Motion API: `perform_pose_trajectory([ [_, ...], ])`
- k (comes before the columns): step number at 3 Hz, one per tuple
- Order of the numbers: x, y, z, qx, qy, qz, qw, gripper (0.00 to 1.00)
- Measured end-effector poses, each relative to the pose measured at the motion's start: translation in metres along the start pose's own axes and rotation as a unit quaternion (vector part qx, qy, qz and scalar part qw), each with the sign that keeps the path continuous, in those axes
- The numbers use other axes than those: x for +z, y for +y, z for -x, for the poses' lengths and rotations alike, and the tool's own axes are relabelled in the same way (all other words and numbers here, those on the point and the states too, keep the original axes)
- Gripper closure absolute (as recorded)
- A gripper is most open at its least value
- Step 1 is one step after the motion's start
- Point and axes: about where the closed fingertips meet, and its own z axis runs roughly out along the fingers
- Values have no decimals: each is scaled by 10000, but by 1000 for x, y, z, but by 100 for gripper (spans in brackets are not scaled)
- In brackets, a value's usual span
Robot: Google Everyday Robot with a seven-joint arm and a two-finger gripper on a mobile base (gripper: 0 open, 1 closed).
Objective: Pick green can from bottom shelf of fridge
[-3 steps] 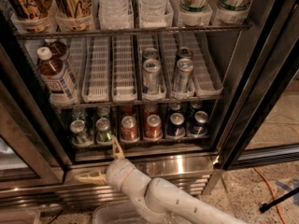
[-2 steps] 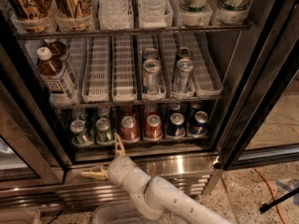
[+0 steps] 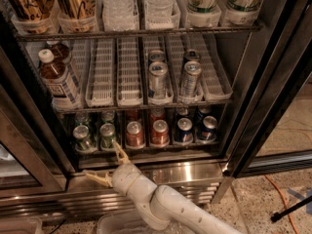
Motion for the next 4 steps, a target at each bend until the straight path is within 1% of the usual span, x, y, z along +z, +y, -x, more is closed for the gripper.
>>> perform_pose_trajectory([
  [1,0,0,0,0,0,0,10000,36],
  [2,0,0,0,0,0,0,10000,25],
  [3,4,0,-3,8,38,37,10000,25],
  [4,11,-4,-8,3,121,45,9999,22],
])
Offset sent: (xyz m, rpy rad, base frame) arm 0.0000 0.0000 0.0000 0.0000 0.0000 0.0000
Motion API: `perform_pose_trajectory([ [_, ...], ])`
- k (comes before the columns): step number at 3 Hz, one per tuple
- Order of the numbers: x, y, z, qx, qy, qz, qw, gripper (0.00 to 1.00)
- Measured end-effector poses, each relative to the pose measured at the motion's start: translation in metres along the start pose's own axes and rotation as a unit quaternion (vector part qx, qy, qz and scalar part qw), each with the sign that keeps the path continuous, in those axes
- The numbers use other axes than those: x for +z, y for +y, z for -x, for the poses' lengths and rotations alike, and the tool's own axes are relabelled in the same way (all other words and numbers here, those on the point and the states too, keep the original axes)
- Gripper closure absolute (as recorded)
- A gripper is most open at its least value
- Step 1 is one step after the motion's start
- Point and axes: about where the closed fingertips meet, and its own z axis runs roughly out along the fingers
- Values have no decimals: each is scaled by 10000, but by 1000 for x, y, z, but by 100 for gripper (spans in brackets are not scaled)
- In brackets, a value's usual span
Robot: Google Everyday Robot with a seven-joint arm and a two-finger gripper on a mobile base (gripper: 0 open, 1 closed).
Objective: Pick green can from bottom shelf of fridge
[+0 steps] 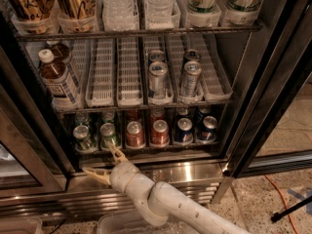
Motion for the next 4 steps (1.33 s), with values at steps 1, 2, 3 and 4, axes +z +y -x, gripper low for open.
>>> perform_pose_trajectory([
  [1,11,-7,-4,14,63,-13,10000,24],
  [2,27,-15,-2,-18,83,30,10000,24],
  [3,45,-24,4,-44,71,142,9999,24],
  [4,51,-17,13,-48,16,254,9997,26],
])
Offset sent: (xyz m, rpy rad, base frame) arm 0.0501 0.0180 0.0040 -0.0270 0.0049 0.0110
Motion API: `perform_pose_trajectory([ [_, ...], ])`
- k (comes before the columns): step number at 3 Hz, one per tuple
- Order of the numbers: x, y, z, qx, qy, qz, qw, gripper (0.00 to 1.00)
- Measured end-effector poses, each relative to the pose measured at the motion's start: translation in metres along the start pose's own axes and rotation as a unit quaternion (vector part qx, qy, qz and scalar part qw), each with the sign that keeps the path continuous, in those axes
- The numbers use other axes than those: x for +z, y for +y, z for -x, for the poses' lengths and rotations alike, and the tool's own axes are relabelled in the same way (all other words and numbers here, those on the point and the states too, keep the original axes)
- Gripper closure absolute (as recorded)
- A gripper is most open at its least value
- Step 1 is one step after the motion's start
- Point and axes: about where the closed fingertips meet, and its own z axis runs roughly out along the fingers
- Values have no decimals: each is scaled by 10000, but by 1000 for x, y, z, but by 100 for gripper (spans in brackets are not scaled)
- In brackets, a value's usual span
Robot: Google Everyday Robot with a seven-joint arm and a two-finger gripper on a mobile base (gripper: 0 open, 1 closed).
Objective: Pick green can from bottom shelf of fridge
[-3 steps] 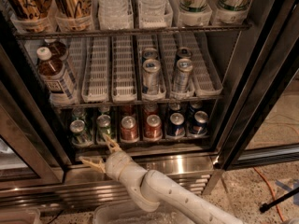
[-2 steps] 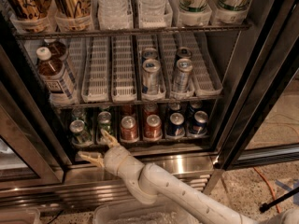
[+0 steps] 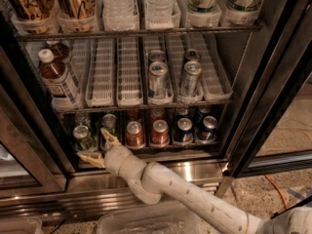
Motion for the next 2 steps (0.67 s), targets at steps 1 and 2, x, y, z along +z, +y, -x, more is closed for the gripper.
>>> perform_pose_trajectory([
  [1,7,15,4,101,-51,7,9999,24],
  [2,14,25,4,202,-88,-16,9998,24],
])
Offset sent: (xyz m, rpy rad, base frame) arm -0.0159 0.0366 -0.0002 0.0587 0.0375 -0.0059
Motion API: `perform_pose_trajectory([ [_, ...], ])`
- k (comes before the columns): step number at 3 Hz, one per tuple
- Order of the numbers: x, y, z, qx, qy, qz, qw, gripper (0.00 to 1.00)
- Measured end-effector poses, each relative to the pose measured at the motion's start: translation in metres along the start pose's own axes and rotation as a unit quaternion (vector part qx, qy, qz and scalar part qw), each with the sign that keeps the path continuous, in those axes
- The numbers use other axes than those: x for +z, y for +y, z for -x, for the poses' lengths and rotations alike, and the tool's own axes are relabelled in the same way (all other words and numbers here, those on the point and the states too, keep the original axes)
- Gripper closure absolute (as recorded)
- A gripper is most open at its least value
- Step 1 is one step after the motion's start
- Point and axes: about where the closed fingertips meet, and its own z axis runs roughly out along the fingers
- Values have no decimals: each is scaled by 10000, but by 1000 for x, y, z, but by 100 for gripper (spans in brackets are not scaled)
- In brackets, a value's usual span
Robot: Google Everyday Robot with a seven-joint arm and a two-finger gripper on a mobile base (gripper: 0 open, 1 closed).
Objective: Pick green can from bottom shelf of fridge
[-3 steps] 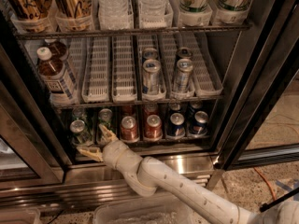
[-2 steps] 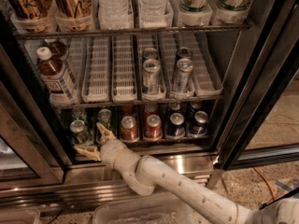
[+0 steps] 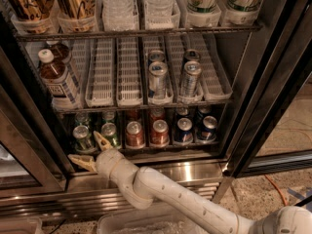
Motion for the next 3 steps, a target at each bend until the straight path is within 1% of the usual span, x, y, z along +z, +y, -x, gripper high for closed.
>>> perform_pose_trajectory([
  [1,6,3,-6,108,3,1,9999,25],
  [2,13,-2,-11,161,-5,8,9999,24],
  [3,15,-19,-15,141,-17,-116,9998,24],
])
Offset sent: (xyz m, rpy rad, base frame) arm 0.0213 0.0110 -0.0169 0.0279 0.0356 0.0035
